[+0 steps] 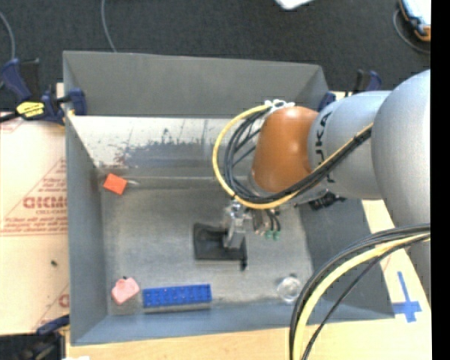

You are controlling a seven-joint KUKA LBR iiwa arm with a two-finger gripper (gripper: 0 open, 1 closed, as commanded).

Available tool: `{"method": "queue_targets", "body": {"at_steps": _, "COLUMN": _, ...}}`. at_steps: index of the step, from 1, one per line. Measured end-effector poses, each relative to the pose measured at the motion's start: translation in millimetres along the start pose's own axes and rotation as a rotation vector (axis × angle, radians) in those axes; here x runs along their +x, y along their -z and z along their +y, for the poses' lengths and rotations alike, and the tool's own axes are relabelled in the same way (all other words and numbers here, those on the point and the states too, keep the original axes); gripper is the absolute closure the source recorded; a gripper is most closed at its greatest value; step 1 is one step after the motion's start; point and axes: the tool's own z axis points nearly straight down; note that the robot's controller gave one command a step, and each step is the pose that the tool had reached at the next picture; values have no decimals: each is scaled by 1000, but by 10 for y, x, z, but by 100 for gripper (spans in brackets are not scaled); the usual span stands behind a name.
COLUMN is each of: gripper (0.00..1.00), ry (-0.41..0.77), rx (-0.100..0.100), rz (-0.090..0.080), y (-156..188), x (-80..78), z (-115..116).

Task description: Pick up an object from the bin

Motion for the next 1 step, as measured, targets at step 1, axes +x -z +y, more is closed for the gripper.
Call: {"method": "queue_targets", "body": {"at_steps": 1, "gripper": 100, "ry": -1, "rx": 0, "rz": 0, "y": 0, "x": 0, "z": 0}}
